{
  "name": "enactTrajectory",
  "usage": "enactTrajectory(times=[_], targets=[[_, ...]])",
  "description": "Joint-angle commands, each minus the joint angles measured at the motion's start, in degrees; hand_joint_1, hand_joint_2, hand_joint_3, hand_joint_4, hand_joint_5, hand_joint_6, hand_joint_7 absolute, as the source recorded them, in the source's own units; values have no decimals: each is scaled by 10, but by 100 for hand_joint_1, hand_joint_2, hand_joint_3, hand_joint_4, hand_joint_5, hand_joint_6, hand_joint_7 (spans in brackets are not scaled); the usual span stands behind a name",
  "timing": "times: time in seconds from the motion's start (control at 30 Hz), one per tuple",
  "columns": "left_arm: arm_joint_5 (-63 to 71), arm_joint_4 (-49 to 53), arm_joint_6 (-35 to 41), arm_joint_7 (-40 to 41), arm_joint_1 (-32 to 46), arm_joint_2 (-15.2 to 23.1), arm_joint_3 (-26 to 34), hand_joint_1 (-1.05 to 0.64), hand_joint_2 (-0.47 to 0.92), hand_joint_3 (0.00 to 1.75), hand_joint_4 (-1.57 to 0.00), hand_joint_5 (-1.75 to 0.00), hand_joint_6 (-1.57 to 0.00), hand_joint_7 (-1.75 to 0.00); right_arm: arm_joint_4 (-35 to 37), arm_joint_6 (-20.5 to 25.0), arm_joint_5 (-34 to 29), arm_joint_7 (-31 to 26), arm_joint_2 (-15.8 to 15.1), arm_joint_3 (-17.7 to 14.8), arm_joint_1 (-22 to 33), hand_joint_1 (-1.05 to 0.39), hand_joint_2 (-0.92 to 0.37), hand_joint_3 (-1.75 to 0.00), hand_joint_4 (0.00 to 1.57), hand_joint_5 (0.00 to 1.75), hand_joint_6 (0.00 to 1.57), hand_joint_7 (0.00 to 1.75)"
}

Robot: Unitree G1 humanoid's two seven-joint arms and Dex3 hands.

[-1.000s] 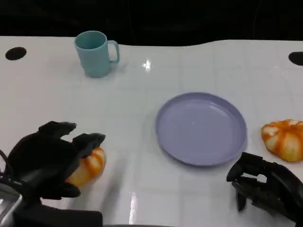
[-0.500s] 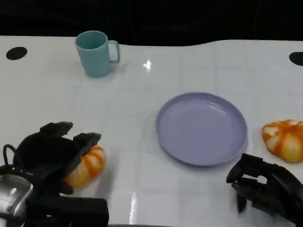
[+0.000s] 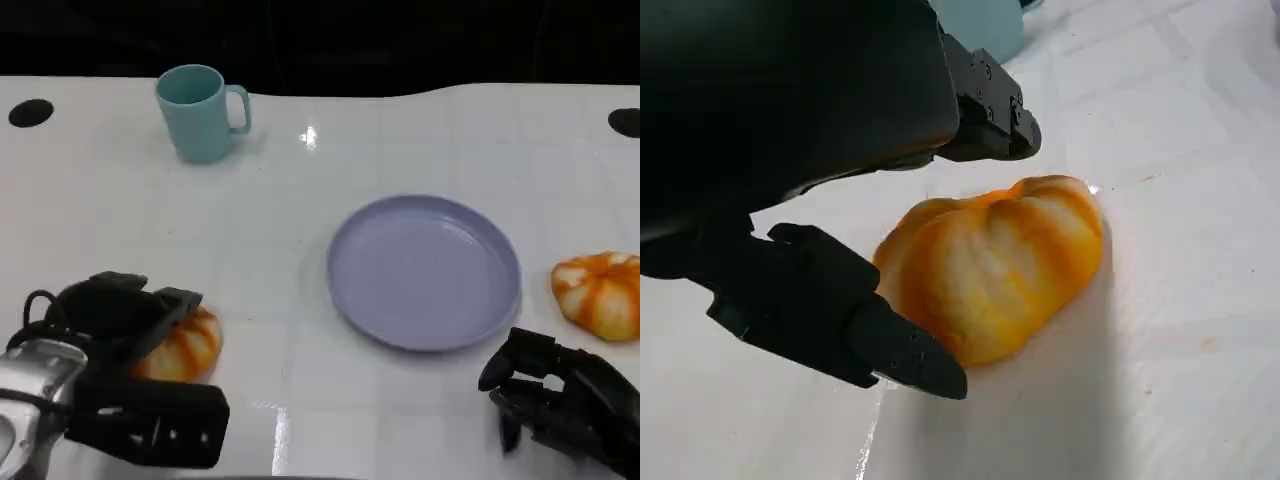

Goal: Grasp the bread from the table and place it into the plate.

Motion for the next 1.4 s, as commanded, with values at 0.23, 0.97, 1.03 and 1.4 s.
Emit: enactTrajectory(times=[0.23,0.97,1.03,1.4], targets=[[-43,79,-18,21,-37,2,-27,-26,73,1,-14,-4,-25,-1,4,6,-10,-5,-7,3,14,-55,-92,-28,66,175,65,141],[-115,202,-140,256,-69,-9,-6,-13,38,135,-71,-175,-50,-173,8,18,-3,-1,-3,0,12,-51,-92,-27,67,175,66,140],[-119,201,-152,261,-78,-6,-2,-15,43,130,-71,-175,-48,-174,11,15,-4,-2,-2,1,9,-53,-92,-27,67,175,66,140],[-136,210,-173,272,-141,-23,8,-18,78,70,-71,-175,-51,-175,10,23,-2,-5,0,2,7,-52,-92,-25,67,175,67,137]])
